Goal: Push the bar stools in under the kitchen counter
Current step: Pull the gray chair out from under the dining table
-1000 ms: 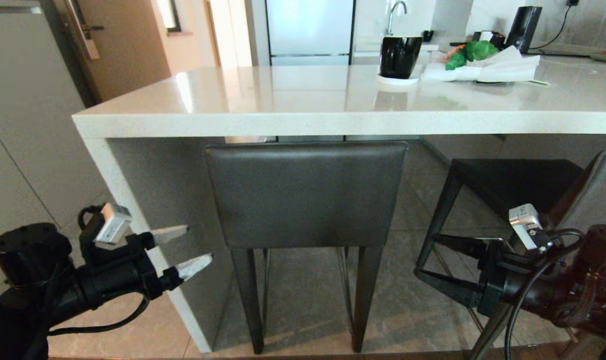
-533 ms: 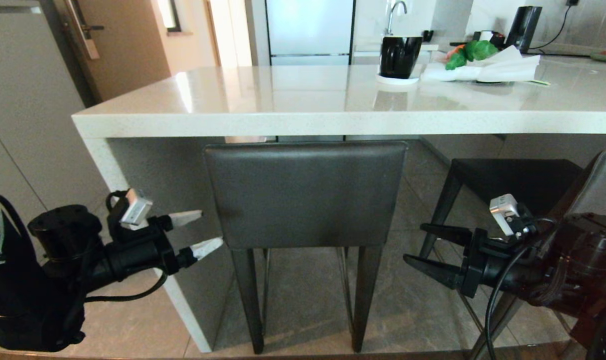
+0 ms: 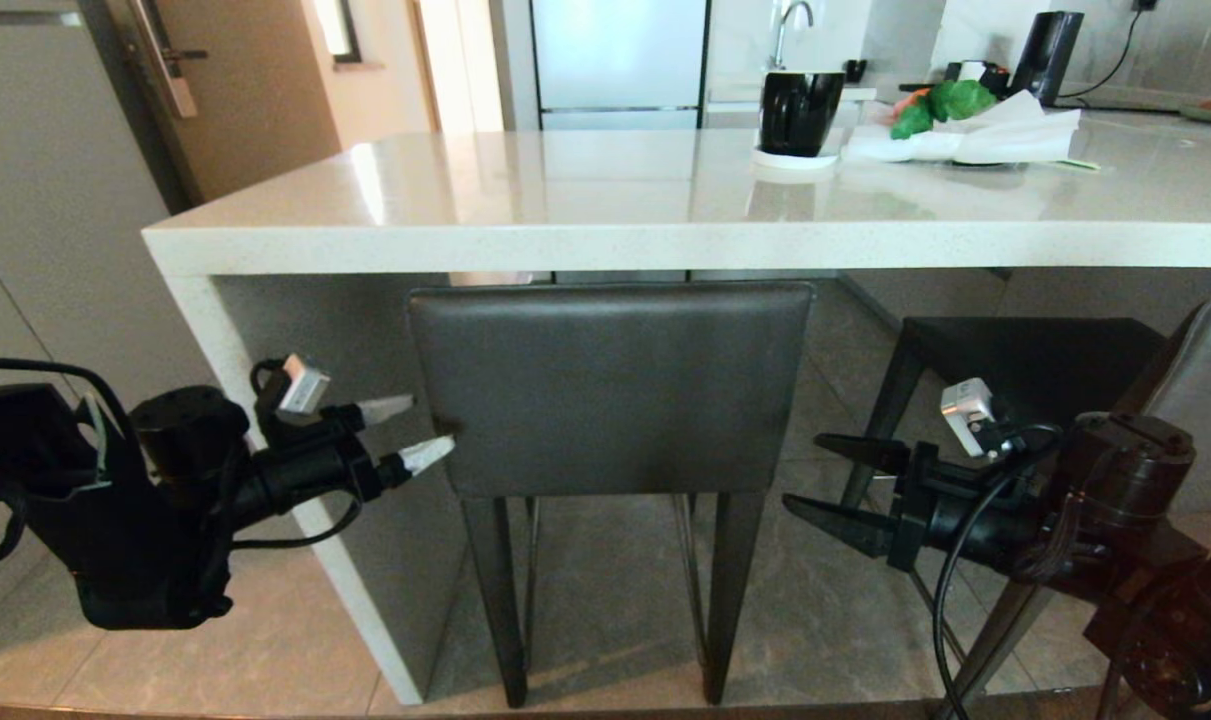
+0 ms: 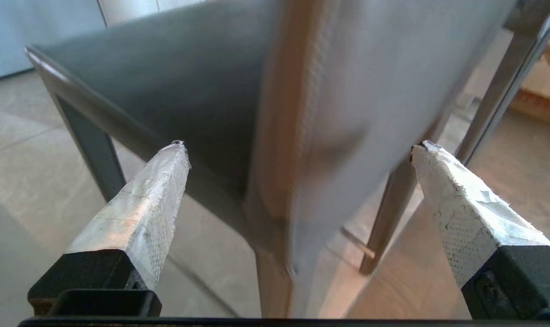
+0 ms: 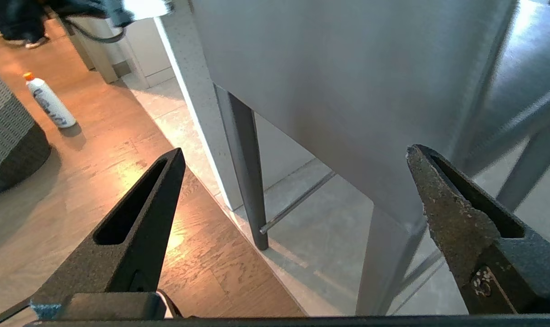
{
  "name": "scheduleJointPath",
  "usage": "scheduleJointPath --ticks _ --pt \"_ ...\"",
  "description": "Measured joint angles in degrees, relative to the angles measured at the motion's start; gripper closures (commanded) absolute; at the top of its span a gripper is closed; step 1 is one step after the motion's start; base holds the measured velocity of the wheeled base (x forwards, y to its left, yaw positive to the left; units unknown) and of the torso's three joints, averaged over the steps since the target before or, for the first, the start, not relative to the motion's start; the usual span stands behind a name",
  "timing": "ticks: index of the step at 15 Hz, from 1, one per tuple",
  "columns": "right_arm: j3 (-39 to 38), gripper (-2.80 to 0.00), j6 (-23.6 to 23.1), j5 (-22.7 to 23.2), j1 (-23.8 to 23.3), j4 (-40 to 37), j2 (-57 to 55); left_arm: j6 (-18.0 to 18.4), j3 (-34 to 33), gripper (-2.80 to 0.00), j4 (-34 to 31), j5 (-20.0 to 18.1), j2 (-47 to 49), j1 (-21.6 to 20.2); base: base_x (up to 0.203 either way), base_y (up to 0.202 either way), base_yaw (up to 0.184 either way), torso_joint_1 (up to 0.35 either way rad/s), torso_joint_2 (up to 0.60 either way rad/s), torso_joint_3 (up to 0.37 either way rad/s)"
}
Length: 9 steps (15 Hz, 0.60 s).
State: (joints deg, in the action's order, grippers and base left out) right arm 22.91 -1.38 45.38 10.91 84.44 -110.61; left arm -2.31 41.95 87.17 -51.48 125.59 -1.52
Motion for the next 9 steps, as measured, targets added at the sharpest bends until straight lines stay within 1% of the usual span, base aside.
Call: scheduleJointPath --ticks 2,3,6,8,9 --pt "1.1 -2.80 0.0 0.0 0.4 0.0 -0.7 -2.3 2.7 -2.80 0.0 0.0 0.9 0.7 0.000 0.000 0.000 0.000 0.00 0.000" --pt "1.8 -2.80 0.0 -0.1 0.4 0.0 -1.2 -2.9 3.6 -2.80 0.0 0.0 1.1 1.1 0.000 0.000 0.000 0.000 0.00 0.000" --pt "4.0 -2.80 0.1 -0.2 1.0 0.0 -3.0 -3.2 4.5 -2.80 0.0 -0.1 1.3 2.5 0.000 0.000 0.000 0.000 0.00 0.000" --pt "4.9 -2.80 0.1 -0.2 2.1 0.0 -3.8 -3.0 3.3 -2.80 0.0 0.1 1.1 4.0 0.000 0.000 0.000 0.000 0.00 0.000" --pt "5.1 -2.80 0.1 -0.3 2.5 0.0 -4.2 -2.8 2.3 -2.80 0.0 0.8 0.8 5.2 0.000 0.000 0.000 0.000 0.00 0.000"
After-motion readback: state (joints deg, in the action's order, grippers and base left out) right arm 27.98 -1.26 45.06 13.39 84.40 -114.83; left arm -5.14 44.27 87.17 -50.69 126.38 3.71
